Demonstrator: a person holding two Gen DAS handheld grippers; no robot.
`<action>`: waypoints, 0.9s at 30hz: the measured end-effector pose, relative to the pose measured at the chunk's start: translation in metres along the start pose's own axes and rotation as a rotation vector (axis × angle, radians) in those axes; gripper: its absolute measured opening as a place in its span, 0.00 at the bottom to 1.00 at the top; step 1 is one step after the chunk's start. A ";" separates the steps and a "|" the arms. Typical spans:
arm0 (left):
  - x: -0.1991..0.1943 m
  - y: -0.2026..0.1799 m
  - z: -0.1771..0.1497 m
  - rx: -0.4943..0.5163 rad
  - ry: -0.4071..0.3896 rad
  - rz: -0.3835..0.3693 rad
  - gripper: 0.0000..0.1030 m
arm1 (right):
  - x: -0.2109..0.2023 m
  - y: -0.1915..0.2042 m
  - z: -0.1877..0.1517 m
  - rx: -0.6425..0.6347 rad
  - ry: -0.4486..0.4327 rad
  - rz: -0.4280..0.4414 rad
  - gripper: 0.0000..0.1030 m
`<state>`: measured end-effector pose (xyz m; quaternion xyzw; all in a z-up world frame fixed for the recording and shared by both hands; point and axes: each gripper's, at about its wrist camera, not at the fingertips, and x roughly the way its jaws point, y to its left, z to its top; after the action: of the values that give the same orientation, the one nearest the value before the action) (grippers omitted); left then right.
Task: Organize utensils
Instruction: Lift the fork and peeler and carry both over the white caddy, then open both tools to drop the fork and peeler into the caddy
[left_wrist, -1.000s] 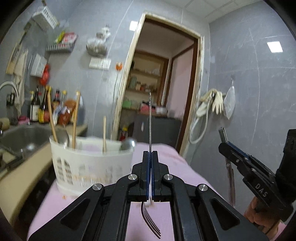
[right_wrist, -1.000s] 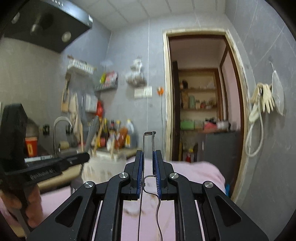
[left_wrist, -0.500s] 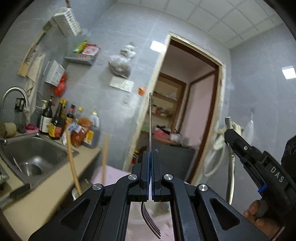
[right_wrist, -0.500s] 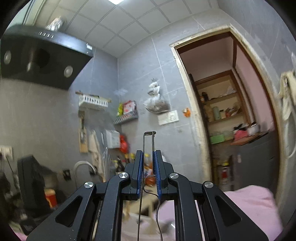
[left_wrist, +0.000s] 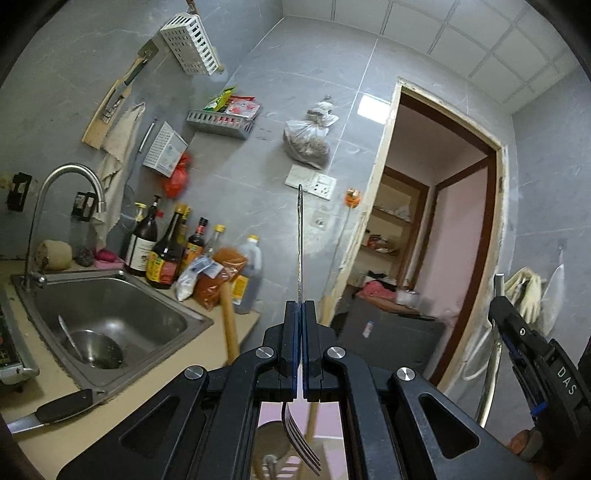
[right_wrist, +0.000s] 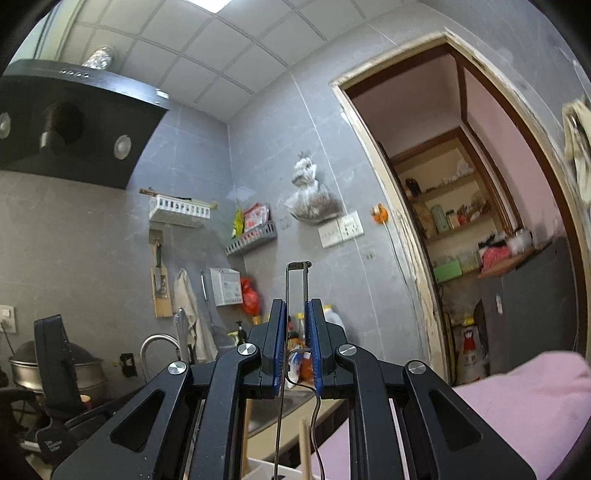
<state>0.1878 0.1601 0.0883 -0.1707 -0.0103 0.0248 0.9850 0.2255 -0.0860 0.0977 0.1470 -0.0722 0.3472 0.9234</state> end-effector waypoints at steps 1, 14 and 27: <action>0.001 -0.001 -0.003 0.012 -0.004 0.012 0.00 | 0.003 -0.002 -0.003 -0.002 0.013 -0.003 0.10; 0.007 -0.015 -0.037 0.133 0.042 0.011 0.00 | 0.017 -0.004 -0.033 -0.029 0.124 -0.008 0.10; 0.004 -0.011 -0.054 0.109 0.121 -0.037 0.00 | 0.015 0.008 -0.048 -0.091 0.163 -0.020 0.12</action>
<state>0.1942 0.1323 0.0409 -0.1180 0.0477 -0.0031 0.9919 0.2327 -0.0549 0.0572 0.0768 -0.0108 0.3452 0.9353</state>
